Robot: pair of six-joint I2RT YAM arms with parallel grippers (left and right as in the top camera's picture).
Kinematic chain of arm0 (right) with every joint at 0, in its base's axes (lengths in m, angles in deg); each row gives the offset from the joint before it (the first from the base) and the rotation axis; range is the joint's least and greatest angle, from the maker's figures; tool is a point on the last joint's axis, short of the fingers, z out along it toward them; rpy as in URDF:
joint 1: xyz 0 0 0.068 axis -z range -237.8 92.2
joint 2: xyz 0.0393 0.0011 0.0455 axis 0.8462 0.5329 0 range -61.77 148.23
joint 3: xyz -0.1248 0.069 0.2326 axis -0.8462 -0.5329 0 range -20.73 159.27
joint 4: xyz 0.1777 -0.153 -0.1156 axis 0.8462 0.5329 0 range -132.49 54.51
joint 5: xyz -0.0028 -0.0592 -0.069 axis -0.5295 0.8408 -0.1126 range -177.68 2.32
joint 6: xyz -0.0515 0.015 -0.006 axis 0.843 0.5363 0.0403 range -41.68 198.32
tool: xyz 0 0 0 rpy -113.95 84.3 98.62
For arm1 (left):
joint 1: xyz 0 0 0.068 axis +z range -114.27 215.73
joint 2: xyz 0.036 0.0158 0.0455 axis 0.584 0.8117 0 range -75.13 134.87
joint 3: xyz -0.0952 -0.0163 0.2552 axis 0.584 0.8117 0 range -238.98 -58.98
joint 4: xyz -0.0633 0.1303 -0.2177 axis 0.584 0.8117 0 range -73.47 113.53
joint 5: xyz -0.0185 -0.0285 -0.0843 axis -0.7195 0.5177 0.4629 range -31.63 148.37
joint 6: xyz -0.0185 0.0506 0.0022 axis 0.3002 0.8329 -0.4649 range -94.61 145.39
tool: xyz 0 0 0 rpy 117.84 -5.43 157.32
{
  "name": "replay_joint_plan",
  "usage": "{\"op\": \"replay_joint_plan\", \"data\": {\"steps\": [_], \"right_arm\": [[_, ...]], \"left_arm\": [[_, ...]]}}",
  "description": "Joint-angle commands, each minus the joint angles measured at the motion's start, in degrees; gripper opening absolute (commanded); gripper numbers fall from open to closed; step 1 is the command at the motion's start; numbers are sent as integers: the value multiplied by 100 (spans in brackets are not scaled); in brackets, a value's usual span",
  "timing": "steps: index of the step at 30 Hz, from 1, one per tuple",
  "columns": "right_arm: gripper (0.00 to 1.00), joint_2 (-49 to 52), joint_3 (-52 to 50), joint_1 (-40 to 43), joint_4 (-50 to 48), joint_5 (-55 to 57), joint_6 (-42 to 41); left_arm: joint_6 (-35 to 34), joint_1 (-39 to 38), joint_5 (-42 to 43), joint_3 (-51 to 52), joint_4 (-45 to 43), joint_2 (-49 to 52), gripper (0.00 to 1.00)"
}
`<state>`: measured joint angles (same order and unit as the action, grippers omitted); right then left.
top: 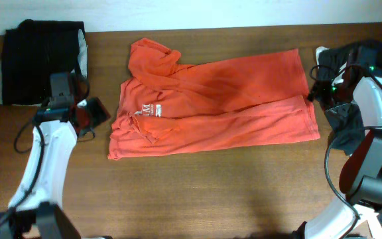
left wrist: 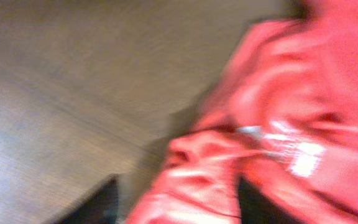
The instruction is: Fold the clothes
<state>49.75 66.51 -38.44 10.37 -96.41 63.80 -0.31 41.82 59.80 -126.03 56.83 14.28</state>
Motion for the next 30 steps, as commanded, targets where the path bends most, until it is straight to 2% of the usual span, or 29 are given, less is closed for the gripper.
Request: {"op": "replay_joint_plan", "data": {"steps": [1,2,4,8,9,11,13,18,21,27,30], "right_arm": [[32,-101,-15,-223,531,-103,15],[32,-101,-205,-391,568,-103,17],[31,-101,-439,-614,570,-101,50],[32,-101,-535,-730,564,-96,79],[32,-101,-535,-730,566,-96,79],[32,-101,-535,-730,562,-52,81],[32,-96,-540,-730,564,101,79],[32,-90,-560,-730,575,101,81],[32,-90,-671,-730,535,101,81],[32,-90,-673,-730,533,98,79],[32,-90,-673,-730,540,98,79]], "left_arm": [[157,-649,876,-35,177,157,7],[153,-1058,979,-35,186,562,1],[-212,-1467,1025,-35,308,1176,1],[-474,-1519,1014,-35,380,1598,1],[-529,-1519,848,-35,463,1639,1],[-717,-1486,-37,-35,693,1644,1],[-756,-1445,-166,-35,719,1646,1],[-752,-1445,269,-35,-39,1904,1],[-684,-1445,291,-61,-734,1976,1],[-686,-1445,376,-186,-1543,1976,1],[-691,-1462,400,-186,-2485,1976,2]]}}
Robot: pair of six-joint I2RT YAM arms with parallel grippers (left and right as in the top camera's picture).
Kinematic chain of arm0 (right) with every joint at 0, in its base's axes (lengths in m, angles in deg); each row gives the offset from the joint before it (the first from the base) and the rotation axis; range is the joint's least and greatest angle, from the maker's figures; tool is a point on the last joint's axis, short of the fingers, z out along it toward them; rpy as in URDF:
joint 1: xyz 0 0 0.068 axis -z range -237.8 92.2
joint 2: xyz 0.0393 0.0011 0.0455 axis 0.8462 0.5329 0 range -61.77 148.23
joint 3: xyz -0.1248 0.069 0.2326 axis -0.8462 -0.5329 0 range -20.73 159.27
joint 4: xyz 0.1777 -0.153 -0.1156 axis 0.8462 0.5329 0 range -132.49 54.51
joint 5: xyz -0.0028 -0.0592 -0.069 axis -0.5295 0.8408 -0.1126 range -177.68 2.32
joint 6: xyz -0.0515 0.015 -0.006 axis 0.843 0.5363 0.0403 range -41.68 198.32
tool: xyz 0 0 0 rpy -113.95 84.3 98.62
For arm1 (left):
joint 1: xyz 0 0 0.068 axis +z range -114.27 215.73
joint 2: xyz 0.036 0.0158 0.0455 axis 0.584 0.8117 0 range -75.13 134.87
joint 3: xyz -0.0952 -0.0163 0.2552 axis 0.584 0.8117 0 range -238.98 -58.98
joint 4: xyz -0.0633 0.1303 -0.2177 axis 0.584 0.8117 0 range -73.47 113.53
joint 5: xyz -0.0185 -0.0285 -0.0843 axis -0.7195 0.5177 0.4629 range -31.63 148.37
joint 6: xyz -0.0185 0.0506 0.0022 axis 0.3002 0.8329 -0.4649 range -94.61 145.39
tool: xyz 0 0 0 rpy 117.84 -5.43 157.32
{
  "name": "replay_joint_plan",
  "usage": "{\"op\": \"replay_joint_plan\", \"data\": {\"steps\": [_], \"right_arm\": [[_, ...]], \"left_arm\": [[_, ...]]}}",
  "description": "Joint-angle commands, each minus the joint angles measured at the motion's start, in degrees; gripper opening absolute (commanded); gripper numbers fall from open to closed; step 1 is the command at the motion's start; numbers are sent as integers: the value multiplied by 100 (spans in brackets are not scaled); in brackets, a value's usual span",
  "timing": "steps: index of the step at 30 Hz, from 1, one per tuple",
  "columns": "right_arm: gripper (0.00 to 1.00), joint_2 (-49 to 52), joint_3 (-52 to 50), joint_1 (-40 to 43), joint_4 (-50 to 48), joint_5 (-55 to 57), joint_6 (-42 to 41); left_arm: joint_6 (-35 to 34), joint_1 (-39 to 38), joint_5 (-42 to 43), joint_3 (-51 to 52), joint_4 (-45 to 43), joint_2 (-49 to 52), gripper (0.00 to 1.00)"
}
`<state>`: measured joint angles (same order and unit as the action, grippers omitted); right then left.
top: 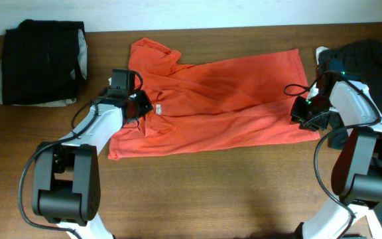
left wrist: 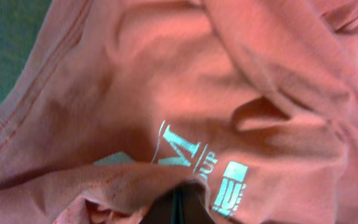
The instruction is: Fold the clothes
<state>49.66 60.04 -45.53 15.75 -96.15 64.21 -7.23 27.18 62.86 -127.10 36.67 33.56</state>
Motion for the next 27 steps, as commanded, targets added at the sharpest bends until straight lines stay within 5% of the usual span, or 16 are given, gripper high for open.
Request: {"op": "replay_joint_plan", "data": {"steps": [1,5,7,12,14,15,16,17,23,27], "right_arm": [[32,-81,-26,-22,7,72,37],[32,-81,-26,-26,7,72,35],[32,-81,-26,-26,7,72,37],[33,-81,-26,-26,-50,72,37],[33,-81,-26,-26,-63,72,35],[33,-81,-26,-26,-59,70,35],[33,-81,-26,-26,-48,70,37],[33,-81,-26,-26,9,72,37],[33,-81,-26,-26,24,76,39],[33,-81,-26,-26,0,76,39]], "left_arm": [[2,4,184,-79,-723,48,2],[-81,4,214,-76,-1373,50,2],[57,11,387,-129,-1054,-11,16],[549,151,348,-776,2509,-960,18],[546,9,385,-767,3056,-769,19],[546,-87,494,-767,3104,-640,36],[538,-295,581,-767,3062,-415,71],[522,-509,570,-767,3008,-83,79],[531,-527,122,-769,2398,610,76],[577,-527,-9,-916,2424,605,44]]}}
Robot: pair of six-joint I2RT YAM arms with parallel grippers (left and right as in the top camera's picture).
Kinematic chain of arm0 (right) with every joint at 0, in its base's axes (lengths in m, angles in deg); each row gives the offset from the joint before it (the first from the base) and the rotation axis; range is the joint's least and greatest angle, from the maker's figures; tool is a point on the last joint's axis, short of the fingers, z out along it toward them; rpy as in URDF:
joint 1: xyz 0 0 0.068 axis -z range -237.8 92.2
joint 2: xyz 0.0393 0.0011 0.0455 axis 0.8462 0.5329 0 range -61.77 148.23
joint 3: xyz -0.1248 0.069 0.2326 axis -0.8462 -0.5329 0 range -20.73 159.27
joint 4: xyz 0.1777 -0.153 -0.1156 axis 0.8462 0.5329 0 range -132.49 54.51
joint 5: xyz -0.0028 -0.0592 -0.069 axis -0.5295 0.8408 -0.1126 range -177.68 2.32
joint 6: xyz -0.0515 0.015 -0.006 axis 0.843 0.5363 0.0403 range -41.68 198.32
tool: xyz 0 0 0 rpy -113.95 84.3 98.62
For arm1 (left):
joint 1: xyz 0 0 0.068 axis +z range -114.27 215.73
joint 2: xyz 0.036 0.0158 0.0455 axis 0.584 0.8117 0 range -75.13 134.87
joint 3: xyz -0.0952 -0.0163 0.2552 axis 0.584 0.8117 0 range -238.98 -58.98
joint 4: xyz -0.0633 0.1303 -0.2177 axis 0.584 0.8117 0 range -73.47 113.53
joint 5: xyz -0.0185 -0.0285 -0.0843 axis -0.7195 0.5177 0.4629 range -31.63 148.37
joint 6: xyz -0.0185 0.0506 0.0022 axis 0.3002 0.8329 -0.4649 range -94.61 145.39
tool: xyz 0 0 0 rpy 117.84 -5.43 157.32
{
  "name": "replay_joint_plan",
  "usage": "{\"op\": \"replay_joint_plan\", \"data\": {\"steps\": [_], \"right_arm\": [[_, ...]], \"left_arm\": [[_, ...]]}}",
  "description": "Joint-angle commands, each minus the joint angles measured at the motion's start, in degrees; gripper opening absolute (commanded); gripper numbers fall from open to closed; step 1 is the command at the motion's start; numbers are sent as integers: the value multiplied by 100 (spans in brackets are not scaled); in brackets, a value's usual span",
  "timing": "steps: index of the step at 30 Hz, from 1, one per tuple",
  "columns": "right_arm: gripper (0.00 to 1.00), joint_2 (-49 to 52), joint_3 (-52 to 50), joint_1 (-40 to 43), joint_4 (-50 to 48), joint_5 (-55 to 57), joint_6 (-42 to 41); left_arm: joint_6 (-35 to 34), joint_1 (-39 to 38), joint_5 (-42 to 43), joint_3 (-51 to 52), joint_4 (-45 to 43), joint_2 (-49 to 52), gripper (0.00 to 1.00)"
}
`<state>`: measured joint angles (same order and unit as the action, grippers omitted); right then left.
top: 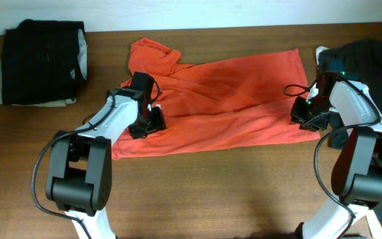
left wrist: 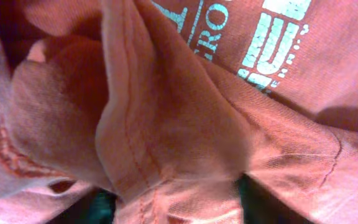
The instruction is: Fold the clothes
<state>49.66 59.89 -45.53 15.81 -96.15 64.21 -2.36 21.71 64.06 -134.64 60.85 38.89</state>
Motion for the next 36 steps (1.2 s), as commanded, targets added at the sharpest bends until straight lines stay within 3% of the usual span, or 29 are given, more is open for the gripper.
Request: {"op": "replay_joint_plan", "data": {"steps": [1,3,7,14,15,16,17,18,19,21,23,24,25,27,28,29,33,36], "right_arm": [[33,-81,-13,-26,-7,79,39],[33,-81,-13,-26,-7,79,39],[33,-81,-22,-26,-2,142,39],[33,-81,-22,-26,0,140,39],[33,-81,-24,-26,0,140,37],[33,-81,-24,-26,0,140,37],[33,-81,-28,-26,-2,140,37],[33,-81,-37,-26,-2,140,37],[33,-81,-50,-26,0,140,37],[33,-81,-76,-26,2,140,39],[33,-81,-94,-26,92,142,39],[33,-81,-96,-26,179,140,37],[33,-81,-116,-26,199,138,35],[27,-79,-385,-26,-164,140,35],[20,-79,-579,-26,-442,140,35],[4,-79,-852,-26,-826,133,33],[4,-63,-1165,-26,-1429,146,35],[4,-33,-1451,-20,-1821,446,-17]], "left_arm": [[92,20,-212,-254,44,72,42],[175,20,-297,-409,142,72,36],[173,20,-389,-417,118,72,4],[149,20,-356,-417,-1626,72,1],[149,20,-358,-417,-1974,74,8],[149,17,-358,-417,-2157,74,26],[151,17,-361,-415,-2286,74,58],[155,17,-361,-415,-2391,74,83],[181,20,-358,-424,-2455,72,99],[328,87,-363,-514,-2079,-109,99],[328,275,-514,-605,-835,-586,99],[345,365,-505,-603,142,-697,71],[356,369,-511,-551,503,-634,52],[365,369,-507,-308,503,-435,22],[365,372,-507,-297,481,-284,14],[365,369,-507,-297,459,-42,1],[363,378,-492,-297,498,525,1],[326,627,-774,-295,1014,605,1]]}}
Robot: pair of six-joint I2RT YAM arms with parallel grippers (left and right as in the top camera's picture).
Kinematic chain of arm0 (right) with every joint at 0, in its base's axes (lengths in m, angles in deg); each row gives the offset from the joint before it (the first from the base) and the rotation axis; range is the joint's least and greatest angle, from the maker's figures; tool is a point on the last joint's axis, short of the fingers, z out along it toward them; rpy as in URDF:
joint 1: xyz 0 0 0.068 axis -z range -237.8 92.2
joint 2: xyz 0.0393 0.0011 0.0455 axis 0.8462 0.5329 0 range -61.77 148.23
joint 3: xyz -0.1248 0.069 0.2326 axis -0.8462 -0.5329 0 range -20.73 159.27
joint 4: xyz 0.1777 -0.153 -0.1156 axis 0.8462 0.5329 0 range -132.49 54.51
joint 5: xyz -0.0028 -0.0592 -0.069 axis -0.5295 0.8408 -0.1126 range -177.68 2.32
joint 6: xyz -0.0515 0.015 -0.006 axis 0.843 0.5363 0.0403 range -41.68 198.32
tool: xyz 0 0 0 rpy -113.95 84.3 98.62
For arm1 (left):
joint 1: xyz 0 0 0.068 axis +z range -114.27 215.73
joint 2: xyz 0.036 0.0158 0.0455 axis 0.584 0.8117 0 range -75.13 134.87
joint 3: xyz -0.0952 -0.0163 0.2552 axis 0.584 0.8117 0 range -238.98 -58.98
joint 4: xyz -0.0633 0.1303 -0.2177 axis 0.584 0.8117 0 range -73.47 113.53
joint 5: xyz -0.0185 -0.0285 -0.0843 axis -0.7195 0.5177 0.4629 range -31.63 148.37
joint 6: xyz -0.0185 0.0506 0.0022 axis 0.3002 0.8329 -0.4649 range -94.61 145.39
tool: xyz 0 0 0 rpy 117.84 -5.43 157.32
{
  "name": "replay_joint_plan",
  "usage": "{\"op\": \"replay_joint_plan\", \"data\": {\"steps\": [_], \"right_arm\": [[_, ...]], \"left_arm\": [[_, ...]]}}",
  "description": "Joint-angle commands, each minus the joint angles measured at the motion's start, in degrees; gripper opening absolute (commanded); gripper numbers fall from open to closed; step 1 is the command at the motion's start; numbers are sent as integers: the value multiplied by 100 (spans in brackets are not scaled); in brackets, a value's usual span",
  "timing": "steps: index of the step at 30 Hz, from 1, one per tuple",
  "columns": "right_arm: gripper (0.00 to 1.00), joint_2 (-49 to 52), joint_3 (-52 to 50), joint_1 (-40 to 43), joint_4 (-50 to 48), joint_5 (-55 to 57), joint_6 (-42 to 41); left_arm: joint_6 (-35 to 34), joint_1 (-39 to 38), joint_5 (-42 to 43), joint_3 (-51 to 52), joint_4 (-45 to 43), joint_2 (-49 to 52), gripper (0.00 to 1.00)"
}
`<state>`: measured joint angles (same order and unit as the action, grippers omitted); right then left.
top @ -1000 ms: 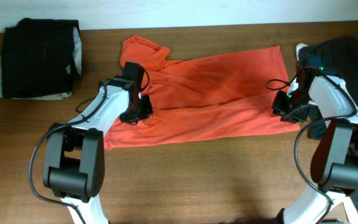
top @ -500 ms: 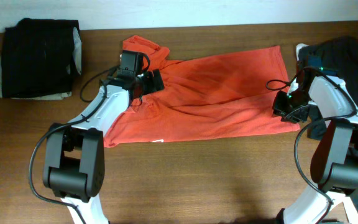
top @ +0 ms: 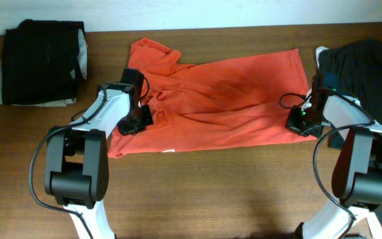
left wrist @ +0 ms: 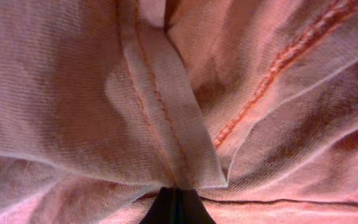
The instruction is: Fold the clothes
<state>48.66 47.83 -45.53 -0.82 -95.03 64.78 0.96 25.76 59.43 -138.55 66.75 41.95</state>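
Observation:
An orange shirt (top: 231,99) lies spread across the middle of the table, its collar end to the left. My left gripper (top: 138,118) sits on the shirt's left part. In the left wrist view orange fabric fills the frame, and the dark fingertips (left wrist: 166,210) are pressed together on a hemmed fold of the shirt (left wrist: 160,118). My right gripper (top: 297,123) rests at the shirt's right hem, near its lower corner. From above its jaws are too small to read.
A folded black garment (top: 42,60) on a pale one lies at the back left. A dark crumpled garment (top: 360,63) lies at the right edge, behind my right arm. Bare wood runs along the front of the table.
My left gripper is a little farther left and now shut on a hemmed fold. The printed logo no longer shows from above. My right gripper sits slightly lower and more to the left.
My left gripper was off the shirt's left side and my right one by the dark garment. Then the left was over the logo and the right at the hem. The left then sat lower, on bunched fabric, and now pinches a fold.

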Motion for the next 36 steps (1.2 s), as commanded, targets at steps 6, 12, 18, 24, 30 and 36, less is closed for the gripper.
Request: {"op": "replay_joint_plan", "data": {"steps": [6,12,18,24,30,36], "right_arm": [[4,-448,-245,-26,861,680,-852],[4,-2739,-885,-26,2055,1364,-1567],[99,-2728,1676,-26,1624,-474,199],[99,55,4562,-68,3064,-599,883],[99,444,4551,-68,2946,-459,887],[100,444,4524,-70,2712,-249,887]], "left_arm": [[-623,833,-844,96,1784,234,1],[-813,822,-949,96,2140,-1836,1],[944,393,1064,-835,-634,-2371,99],[1515,319,667,-6301,684,2616,99],[2562,-623,-369,-6570,-96,3574,99],[2516,-813,-763,-6566,-249,3869,99]]}}
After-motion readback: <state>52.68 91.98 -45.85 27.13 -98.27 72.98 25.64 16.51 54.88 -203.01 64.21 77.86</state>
